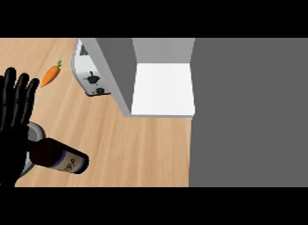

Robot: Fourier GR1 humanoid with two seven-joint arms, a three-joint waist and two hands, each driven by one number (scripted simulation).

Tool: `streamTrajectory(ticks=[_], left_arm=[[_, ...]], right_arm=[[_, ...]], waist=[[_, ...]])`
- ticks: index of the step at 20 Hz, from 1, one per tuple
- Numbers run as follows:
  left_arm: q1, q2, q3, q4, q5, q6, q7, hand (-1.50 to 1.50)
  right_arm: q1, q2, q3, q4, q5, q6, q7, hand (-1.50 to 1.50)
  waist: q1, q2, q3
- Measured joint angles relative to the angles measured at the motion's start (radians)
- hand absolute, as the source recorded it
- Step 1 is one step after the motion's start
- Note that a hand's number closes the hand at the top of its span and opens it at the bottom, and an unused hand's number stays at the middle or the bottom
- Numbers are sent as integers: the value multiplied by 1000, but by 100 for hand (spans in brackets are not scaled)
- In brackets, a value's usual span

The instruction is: Pick up the wine, place it into the cabinet and close the cabinet

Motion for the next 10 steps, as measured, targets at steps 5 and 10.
streamTrajectory(ticks=[5, 10], left_arm=[[-16, -33, 31, -35, -124, 136, 118, -150], [-46, -84, 75, -47, -137, 383, 250, -150]], right_arm=[[37, 9, 4, -45, -2, -1, 3, -150], [98, 14, 112, -81, -107, 100, 41, -150]], waist=[[-15, 26, -12], [-15, 32, -15]])
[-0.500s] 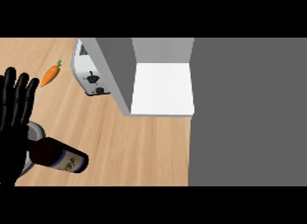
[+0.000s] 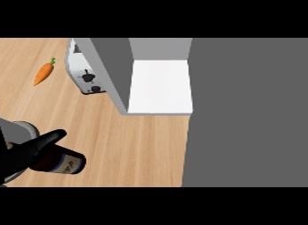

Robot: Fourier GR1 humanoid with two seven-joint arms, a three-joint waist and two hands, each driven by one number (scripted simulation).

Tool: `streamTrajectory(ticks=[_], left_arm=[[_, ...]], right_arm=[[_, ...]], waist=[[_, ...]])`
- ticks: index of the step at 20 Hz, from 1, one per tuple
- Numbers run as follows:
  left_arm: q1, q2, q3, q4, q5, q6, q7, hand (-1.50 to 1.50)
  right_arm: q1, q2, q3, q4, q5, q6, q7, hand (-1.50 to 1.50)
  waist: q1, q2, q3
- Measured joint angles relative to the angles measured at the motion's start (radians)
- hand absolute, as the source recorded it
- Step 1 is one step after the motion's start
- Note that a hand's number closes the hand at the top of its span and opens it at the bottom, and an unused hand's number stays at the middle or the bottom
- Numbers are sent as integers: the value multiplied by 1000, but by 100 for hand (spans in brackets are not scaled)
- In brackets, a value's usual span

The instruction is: Pick up the wine, place it into the cabinet and close the cabinet

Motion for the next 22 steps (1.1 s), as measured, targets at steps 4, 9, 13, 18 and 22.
streamTrajectory(ticks=[4, 9, 13, 18, 22], left_arm=[[-58, -16, -62, -78, -112, 165, 187, -150], [-147, -23, -192, -159, -380, 288, 455, -150], [-258, -22, -253, -159, -538, 286, 650, -150], [-396, -21, -295, -153, -712, 243, 832, -150], [-503, -23, -320, -165, -852, 183, 932, -150]], right_arm=[[41, -18, 34, -57, -89, 58, 46, -150], [74, -31, 45, -134, -148, 73, 108, -150], [74, -40, 38, -188, -175, 56, 170, -150], [52, -42, 35, -195, -176, 42, 206, -150], [17, -34, 41, -195, -175, 18, 238, -150]], waist=[[-7, 1, 1], [-8, 2, 0], [-5, 1, 0], [0, -2, 0], [2, -2, -1]])
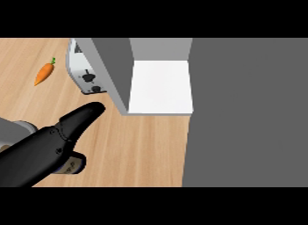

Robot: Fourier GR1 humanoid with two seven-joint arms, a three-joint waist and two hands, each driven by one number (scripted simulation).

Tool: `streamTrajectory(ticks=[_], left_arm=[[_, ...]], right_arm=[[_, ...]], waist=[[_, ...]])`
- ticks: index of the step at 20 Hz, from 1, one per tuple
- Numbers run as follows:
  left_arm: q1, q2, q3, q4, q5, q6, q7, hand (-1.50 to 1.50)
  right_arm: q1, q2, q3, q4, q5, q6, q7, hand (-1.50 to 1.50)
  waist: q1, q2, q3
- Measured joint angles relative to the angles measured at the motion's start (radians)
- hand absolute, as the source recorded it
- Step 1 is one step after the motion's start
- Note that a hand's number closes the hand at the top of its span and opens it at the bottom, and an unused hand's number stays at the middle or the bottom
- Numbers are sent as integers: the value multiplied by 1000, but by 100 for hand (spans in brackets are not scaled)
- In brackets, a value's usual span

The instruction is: Pick up the wine, place it into the cabinet and close the cabinet

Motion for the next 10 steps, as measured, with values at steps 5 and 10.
streamTrajectory(ticks=[5, 10], left_arm=[[-131, -3, -13, -9, -132, -69, 100, -150], [-209, -3, -8, -33, -209, -124, 144, -150]], right_arm=[[-29, -4, -2, -3, 1, -12, 30, -150], [-36, -4, 10, -6, 4, -20, 49, -150]], waist=[[-2, -1, 0], [-3, -2, -1]])
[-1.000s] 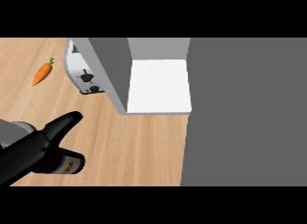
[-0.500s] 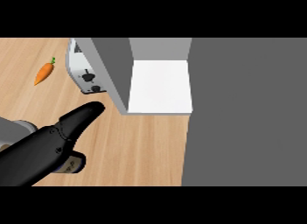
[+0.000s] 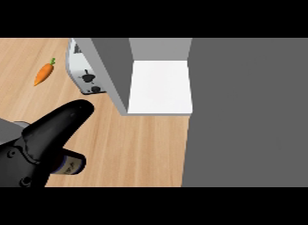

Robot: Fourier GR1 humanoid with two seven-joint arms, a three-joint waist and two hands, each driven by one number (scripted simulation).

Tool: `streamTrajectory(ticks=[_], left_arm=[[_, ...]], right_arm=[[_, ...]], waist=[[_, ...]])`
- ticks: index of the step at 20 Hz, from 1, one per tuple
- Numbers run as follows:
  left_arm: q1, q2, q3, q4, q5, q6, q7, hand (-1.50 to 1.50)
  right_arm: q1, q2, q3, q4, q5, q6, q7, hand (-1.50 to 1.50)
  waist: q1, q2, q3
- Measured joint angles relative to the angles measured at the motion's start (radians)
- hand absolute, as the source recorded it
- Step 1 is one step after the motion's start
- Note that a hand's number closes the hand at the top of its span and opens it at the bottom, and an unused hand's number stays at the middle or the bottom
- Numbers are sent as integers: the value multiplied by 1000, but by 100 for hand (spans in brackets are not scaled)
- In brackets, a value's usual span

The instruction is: Pick up the wine, place it into the cabinet and close the cabinet

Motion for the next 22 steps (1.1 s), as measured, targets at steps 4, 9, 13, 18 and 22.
streamTrajectory(ticks=[4, 9, 13, 18, 22], left_arm=[[-21, 0, 11, -11, -17, -47, 12, -150], [-55, 0, 32, -9, -15, -98, 14, -150], [-46, 0, 32, -12, -13, -123, 10, -150], [-65, 0, 66, -10, -7, -161, 9, -150], [-46, 0, 99, -9, 4, -192, -1, -150]], right_arm=[[-25, -1, 3, 1, 4, -11, 16, -150], [-41, 4, 14, 0, 11, -30, 23, -150], [-62, 7, 7, -2, 18, -56, 36, -150], [-77, 6, 17, -3, 27, -82, 55, -150], [-75, 2, 16, -7, 35, -99, 66, -150]], waist=[[3, 0, 0], [-1, 1, -1], [-2, 2, -1], [-2, 2, -1], [-4, 3, -2]])
